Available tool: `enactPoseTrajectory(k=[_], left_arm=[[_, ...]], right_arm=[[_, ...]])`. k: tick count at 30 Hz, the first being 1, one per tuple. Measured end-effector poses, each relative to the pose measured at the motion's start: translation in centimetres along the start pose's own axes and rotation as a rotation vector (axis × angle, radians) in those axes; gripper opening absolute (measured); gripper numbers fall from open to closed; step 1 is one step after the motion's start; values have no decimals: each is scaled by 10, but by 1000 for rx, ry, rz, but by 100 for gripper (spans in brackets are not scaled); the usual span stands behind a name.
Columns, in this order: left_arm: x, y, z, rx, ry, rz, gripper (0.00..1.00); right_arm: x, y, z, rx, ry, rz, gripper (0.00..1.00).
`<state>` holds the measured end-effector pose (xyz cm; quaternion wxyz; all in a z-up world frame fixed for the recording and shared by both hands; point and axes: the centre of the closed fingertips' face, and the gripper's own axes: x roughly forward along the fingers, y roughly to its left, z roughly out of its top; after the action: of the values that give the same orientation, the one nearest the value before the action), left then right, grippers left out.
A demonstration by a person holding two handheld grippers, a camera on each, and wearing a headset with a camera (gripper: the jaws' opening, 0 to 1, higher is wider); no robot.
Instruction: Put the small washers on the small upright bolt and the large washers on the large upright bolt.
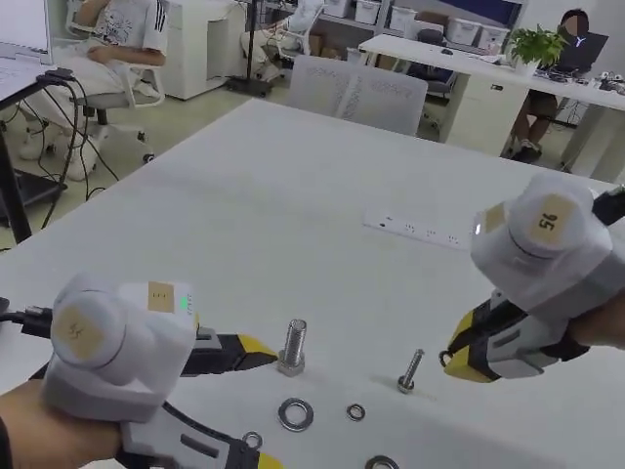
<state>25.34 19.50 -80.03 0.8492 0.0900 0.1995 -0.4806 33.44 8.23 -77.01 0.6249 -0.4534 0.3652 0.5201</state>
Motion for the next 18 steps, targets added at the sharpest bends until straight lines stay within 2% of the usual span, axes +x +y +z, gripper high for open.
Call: enactPoseTrajectory(k=[18], left_arm=[[-1,1,5,7,-38,6,71]], right_arm=[[-1,-19,6,-36,25,1,14]])
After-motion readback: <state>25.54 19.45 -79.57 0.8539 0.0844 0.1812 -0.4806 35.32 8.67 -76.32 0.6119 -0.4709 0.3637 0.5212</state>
